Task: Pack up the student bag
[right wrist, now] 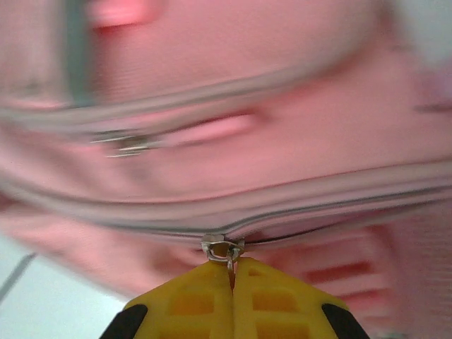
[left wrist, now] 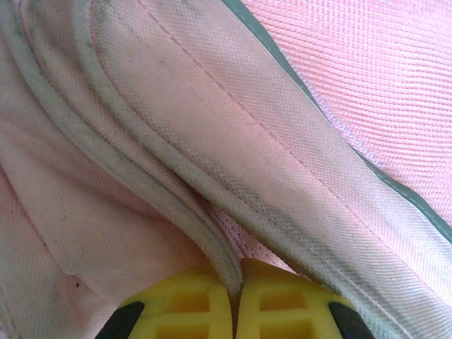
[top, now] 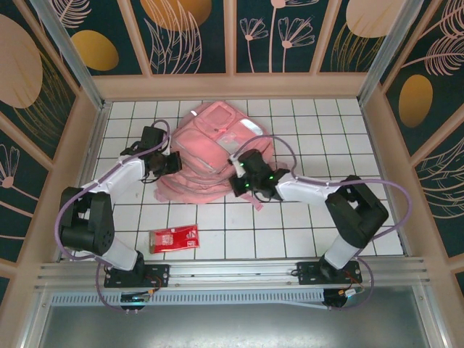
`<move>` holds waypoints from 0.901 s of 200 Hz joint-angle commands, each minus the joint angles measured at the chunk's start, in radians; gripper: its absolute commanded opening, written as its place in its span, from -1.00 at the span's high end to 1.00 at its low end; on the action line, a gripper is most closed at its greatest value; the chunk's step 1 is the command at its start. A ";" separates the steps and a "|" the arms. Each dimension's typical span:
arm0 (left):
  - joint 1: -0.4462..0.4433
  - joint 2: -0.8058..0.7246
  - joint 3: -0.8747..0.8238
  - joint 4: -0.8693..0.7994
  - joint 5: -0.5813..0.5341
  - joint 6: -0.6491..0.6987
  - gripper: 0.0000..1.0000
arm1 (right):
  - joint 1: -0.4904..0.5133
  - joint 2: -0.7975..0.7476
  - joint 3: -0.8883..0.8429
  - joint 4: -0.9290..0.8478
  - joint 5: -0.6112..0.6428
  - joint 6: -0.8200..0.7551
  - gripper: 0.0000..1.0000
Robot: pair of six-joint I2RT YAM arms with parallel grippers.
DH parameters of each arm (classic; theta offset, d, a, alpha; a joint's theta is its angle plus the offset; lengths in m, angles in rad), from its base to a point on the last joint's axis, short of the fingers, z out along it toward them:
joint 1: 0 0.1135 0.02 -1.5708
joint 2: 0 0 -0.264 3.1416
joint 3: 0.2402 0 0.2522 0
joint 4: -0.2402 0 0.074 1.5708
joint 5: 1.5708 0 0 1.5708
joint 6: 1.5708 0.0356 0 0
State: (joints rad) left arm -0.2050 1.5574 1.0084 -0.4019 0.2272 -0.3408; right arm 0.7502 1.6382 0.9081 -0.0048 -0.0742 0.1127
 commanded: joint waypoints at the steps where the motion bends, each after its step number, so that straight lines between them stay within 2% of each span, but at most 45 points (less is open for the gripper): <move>1: 0.024 0.030 0.045 -0.062 -0.057 0.170 1.00 | -0.133 -0.003 -0.063 -0.131 0.171 -0.032 1.00; 24: 0.025 0.051 0.037 -0.100 -0.009 0.238 1.00 | -0.253 0.070 -0.022 -0.098 0.215 0.004 1.00; 52: 0.023 0.038 0.030 -0.120 0.044 0.274 1.00 | -0.268 0.133 0.077 -0.137 0.230 0.018 1.00; 60: 0.018 0.020 0.030 -0.120 0.056 0.283 1.00 | -0.270 0.129 0.084 -0.137 0.216 0.025 0.90; 63: 0.016 0.013 0.031 -0.121 0.056 0.285 1.00 | -0.268 0.126 0.086 -0.138 0.211 0.029 0.81; 73: 0.002 -0.027 0.033 -0.121 0.047 0.293 0.31 | -0.270 0.109 0.087 -0.143 0.178 0.024 0.62; 77: -0.006 -0.047 0.033 -0.122 0.047 0.300 0.10 | -0.268 0.098 0.083 -0.142 0.165 0.019 0.57; 93: -0.039 -0.133 0.037 -0.117 0.062 0.319 -0.51 | -0.271 0.026 0.050 -0.129 0.121 0.000 0.36; 96: -0.047 -0.148 0.039 -0.117 0.071 0.328 -0.58 | -0.273 0.010 0.044 -0.124 0.113 -0.007 0.34; 101: -0.063 -0.175 0.043 -0.119 0.086 0.341 -0.88 | -0.273 -0.019 0.030 -0.116 0.101 -0.017 0.29; 104: -0.072 -0.188 0.045 -0.118 0.098 0.352 -0.96 | -0.273 -0.035 0.022 -0.110 0.098 -0.022 0.26; 124: -0.154 -0.230 0.067 -0.107 0.099 0.373 -0.98 | -0.281 -0.156 -0.027 -0.049 0.098 -0.037 0.15; 146: -0.227 -0.178 0.112 -0.074 0.103 0.333 -0.98 | -0.290 -0.276 -0.078 0.041 0.186 0.001 -0.02; 173: -0.361 -0.030 0.237 -0.087 -0.057 0.332 -0.98 | -0.292 -0.406 -0.143 0.143 0.361 0.037 -0.33; 180: -0.388 0.017 0.274 -0.085 -0.096 0.314 -0.98 | -0.294 -0.434 -0.164 0.169 0.398 0.048 -0.56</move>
State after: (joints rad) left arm -0.5034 1.4437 1.1835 -0.4763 0.2623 -0.0223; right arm 0.4644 1.2881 0.8104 0.0387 0.1368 0.1192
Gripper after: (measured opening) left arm 0.988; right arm 0.648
